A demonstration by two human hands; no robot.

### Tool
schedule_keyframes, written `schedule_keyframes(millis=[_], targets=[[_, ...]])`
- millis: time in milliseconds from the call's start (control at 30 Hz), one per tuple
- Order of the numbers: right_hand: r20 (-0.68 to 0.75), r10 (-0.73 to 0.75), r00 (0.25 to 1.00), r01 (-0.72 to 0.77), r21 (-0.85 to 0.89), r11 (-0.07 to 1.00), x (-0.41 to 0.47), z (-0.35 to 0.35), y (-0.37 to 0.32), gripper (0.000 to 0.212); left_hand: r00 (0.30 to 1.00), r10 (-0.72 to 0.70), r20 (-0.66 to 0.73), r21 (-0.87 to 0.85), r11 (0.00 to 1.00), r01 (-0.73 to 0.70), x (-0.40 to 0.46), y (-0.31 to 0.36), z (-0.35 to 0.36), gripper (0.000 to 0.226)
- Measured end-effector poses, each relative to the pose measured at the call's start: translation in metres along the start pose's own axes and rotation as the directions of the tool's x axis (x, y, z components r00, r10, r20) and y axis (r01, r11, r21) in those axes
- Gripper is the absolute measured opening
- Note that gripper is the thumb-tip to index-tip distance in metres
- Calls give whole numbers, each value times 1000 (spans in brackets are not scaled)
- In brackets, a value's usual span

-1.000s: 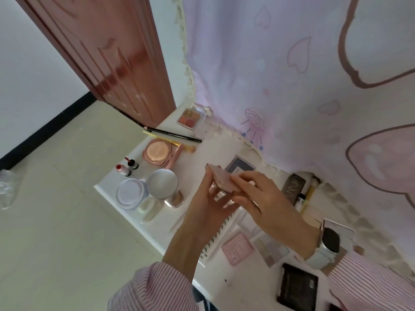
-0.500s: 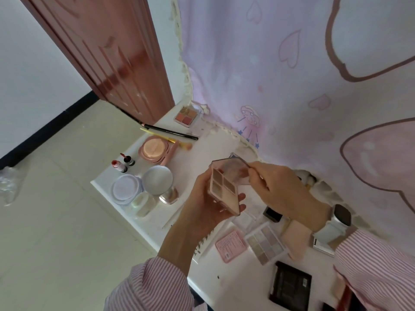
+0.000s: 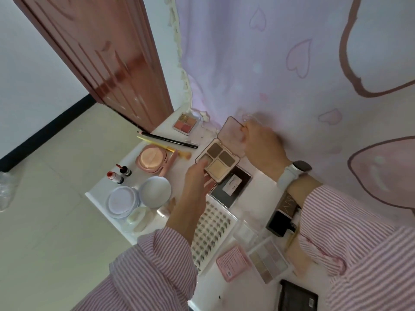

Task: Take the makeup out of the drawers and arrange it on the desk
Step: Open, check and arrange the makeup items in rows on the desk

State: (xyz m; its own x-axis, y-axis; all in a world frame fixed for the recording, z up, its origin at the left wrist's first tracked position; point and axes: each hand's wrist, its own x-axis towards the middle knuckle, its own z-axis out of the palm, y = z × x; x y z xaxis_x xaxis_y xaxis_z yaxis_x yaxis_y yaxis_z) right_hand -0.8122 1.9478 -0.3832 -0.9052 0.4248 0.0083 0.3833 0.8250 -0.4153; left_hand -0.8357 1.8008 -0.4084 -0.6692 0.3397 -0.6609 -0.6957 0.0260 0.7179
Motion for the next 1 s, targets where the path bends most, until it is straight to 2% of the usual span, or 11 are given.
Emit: schedule_keyframes(millis=[67,233,433,533,633,700,733,767,833,900,1000], targets=[[31,4,1000,-3,-63,998,12,0,-5,26,999,0,-37,12,1000,0,13,6,3,12],[82,37,996,-28,-109,994,35,15,6,29,994,-71,-77,174,981,84,33,6,9,39],[68,-8,998,23,-218,976,43,39,21,26,986,-126,-111,240,959,150,36,7,9,32],[60,-45,997,58,-241,969,36,36,19,36,989,-105,-101,271,954,129,35,6,8,20],[-90,-114,989,86,-270,959,15,32,15,46,996,-23,-85,317,947,49,30,2,3,19],[-244,-142,959,81,-247,966,-2,29,12,40,995,51,-81,359,933,-18,21,-3,-2,28],[-256,-171,951,116,-217,969,-10,30,13,38,992,90,-90,379,924,-49,16,-7,-4,31],[-213,-225,951,189,-175,966,-19,33,15,39,986,128,-104,396,915,-77,11,-10,-7,32],[-1,-361,932,360,-78,930,-35,43,23,47,973,190,-127,416,901,-122,1,-19,-12,31],[235,-452,860,482,-86,872,-47,53,31,57,963,224,-149,414,899,-145,-7,-26,-15,29],[489,-429,760,568,-177,804,-53,56,39,72,951,248,-183,377,911,-165,-15,-32,-19,28]])
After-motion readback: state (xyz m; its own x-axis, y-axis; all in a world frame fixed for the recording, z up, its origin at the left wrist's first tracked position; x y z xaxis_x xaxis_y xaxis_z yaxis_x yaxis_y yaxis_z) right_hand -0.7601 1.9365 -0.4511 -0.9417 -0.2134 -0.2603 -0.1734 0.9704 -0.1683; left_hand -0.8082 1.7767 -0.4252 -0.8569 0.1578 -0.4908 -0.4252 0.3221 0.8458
